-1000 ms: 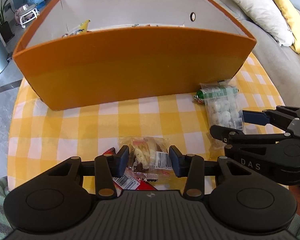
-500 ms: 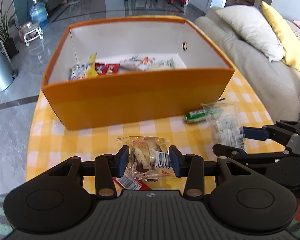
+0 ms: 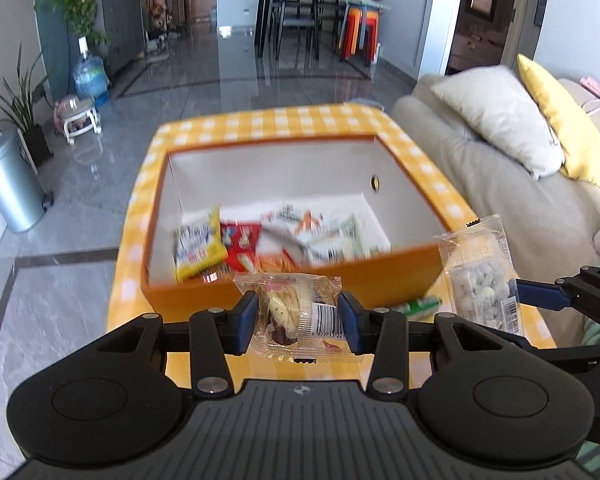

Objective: Organize snacks
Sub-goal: 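Carry both packs into the orange box and open both tools, then move both tools back toward the remaining snacks on the table, then grasp the red chocolate bar with the left tool while the right tool approaches the green sausage stick, then hold the red bar in the left tool while the right tool grasps the green sausage stick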

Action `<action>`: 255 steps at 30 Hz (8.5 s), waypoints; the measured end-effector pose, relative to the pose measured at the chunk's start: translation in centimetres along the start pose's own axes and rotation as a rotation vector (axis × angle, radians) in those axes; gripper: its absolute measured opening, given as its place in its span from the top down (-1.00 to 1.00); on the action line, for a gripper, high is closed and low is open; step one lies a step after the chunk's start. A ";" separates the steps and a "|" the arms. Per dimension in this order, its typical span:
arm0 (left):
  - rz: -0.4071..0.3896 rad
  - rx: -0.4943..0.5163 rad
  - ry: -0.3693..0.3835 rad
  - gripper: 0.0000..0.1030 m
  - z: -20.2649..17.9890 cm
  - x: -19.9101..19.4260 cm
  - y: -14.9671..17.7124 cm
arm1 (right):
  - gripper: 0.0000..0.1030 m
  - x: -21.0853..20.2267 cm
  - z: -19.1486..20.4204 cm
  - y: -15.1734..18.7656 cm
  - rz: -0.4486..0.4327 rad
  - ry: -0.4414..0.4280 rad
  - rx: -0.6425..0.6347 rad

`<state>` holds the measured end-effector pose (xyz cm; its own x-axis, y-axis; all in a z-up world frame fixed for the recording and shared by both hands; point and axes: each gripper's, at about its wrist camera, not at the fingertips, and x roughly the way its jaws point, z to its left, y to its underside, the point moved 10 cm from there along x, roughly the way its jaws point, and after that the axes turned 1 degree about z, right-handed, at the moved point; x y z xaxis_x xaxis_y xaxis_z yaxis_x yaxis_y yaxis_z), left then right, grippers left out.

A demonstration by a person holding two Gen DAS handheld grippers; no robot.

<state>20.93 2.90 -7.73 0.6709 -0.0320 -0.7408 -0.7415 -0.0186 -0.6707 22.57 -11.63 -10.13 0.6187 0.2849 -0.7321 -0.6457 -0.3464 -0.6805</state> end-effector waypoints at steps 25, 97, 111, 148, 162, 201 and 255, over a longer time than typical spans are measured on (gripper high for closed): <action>0.033 0.142 -0.095 0.05 2.7 8.4 -8.5 | -0.03 8.6 -0.9 -12.2 0.010 0.028 -0.228; -0.103 0.121 -0.072 -0.50 2.1 -1.0 -6.5 | -0.24 2.5 1.1 -11.3 -0.033 0.065 -0.093; -0.046 -0.043 -0.025 -0.51 0.8 -2.8 0.8 | -0.26 -1.7 0.6 -3.3 -0.008 0.054 0.024; 0.426 -0.290 -0.082 -0.41 -0.3 6.4 14.0 | -0.26 3.3 -0.3 7.9 0.267 0.026 0.095; 0.433 -0.193 -0.062 0.22 -0.1 7.3 13.8 | -0.26 4.7 -0.9 8.6 0.296 0.035 0.096; 0.403 -0.151 -0.015 0.44 -0.4 11.3 9.3 | 0.17 14.5 -2.2 3.1 0.168 -0.062 -0.227; 0.346 -0.140 0.002 0.08 -0.6 12.7 8.4 | 0.37 14.0 0.2 4.2 0.277 -0.116 0.053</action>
<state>23.19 1.74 -22.77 0.3806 -0.0628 -0.9226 -0.9183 -0.1432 -0.3691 28.41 -8.90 -23.29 0.3622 0.2876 -0.8866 -0.8070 -0.3792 -0.4527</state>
